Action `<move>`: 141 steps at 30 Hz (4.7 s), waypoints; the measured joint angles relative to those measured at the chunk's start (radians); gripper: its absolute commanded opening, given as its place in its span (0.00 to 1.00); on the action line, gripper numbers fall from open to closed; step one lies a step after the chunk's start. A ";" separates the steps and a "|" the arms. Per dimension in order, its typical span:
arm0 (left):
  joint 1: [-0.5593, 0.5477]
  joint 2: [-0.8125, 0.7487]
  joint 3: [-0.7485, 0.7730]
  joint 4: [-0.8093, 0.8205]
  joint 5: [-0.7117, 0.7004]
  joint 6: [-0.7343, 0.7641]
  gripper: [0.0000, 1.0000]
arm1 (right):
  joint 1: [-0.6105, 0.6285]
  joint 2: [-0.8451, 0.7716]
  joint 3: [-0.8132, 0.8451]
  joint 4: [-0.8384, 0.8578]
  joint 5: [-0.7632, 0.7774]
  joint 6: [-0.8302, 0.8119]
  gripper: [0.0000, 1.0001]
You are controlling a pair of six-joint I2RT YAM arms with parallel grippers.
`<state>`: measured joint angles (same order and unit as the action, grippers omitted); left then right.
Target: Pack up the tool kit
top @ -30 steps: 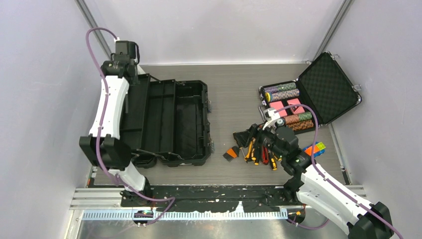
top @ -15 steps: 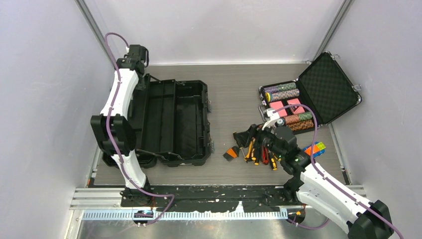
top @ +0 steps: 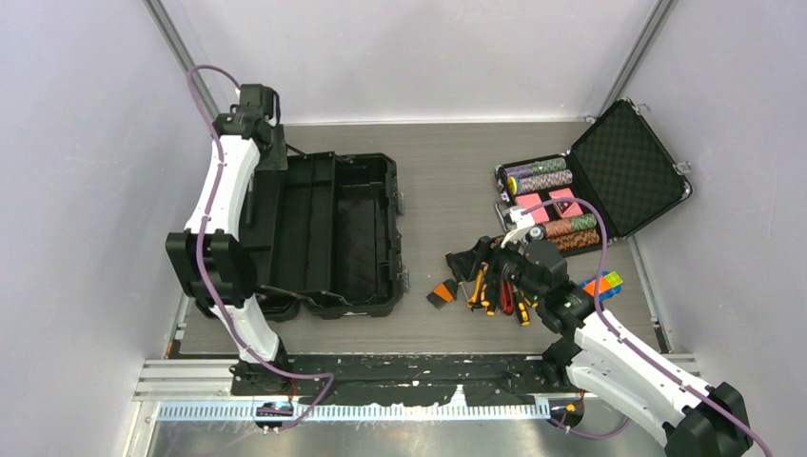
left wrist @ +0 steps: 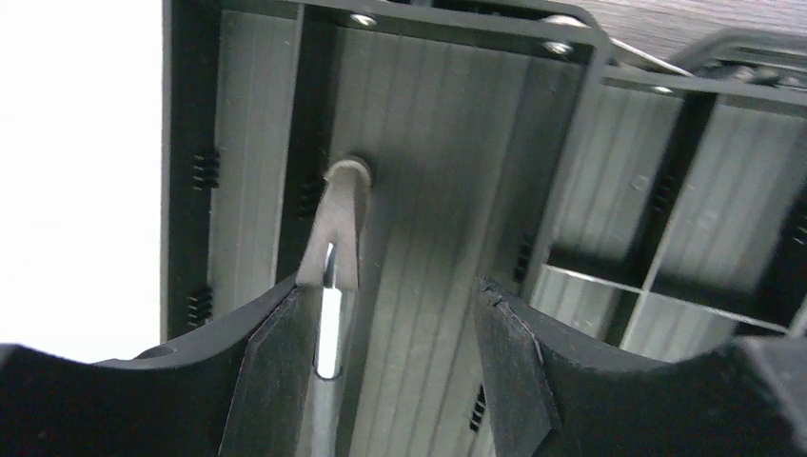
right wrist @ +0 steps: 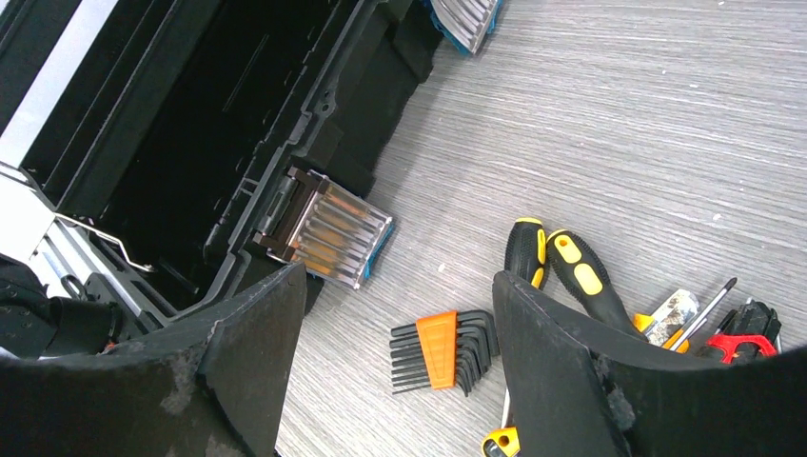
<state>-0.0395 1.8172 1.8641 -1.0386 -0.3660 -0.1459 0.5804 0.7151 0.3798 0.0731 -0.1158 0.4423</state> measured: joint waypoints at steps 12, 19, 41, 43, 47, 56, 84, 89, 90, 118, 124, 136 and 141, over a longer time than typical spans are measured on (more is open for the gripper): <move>-0.002 -0.097 -0.109 0.064 0.087 -0.033 0.60 | 0.000 -0.024 0.009 -0.025 0.003 0.000 0.77; 0.001 -0.184 -0.161 0.105 0.177 -0.064 0.62 | -0.002 -0.024 0.009 -0.046 0.006 -0.001 0.77; -0.031 -1.277 -1.009 0.402 0.494 -0.166 1.00 | -0.011 0.154 0.265 -0.663 0.185 -0.026 0.64; -0.031 -1.379 -1.098 0.430 0.494 -0.164 1.00 | -0.007 0.195 0.278 -0.679 0.149 -0.031 0.64; -0.032 -1.529 -1.217 0.486 0.489 -0.162 1.00 | 0.066 0.309 0.338 -0.692 0.129 -0.032 0.65; -0.086 -1.585 -1.258 0.560 0.497 -0.137 1.00 | 0.201 0.574 0.434 -0.691 0.163 0.005 0.66; -1.050 -0.479 -0.581 0.409 0.202 -0.032 0.94 | 0.064 -0.069 0.315 -0.737 0.629 0.076 0.75; -1.061 -0.273 -0.479 0.382 0.209 -0.069 0.89 | 0.064 -0.305 0.329 -0.779 0.815 0.061 0.83; -1.063 -0.238 -0.461 0.372 0.211 -0.079 0.89 | 0.064 -0.344 0.335 -0.787 0.850 0.055 0.85; -1.067 0.320 -0.203 0.188 0.254 -0.139 0.66 | 0.063 -0.709 0.320 -0.732 1.188 -0.134 0.93; -1.067 0.372 -0.141 0.158 0.265 -0.140 0.65 | 0.063 -0.709 0.312 -0.731 1.194 -0.134 0.95; -1.085 0.385 -0.117 0.130 0.268 -0.145 0.42 | 0.063 -0.709 0.310 -0.724 1.199 -0.134 0.95; -1.085 0.385 -0.117 0.127 0.264 -0.156 0.30 | 0.063 -0.709 0.310 -0.724 1.199 -0.134 0.95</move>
<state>-1.1248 2.2017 1.7470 -0.9115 -0.1020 -0.3016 0.6437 0.0063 0.6895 -0.6514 1.0836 0.3080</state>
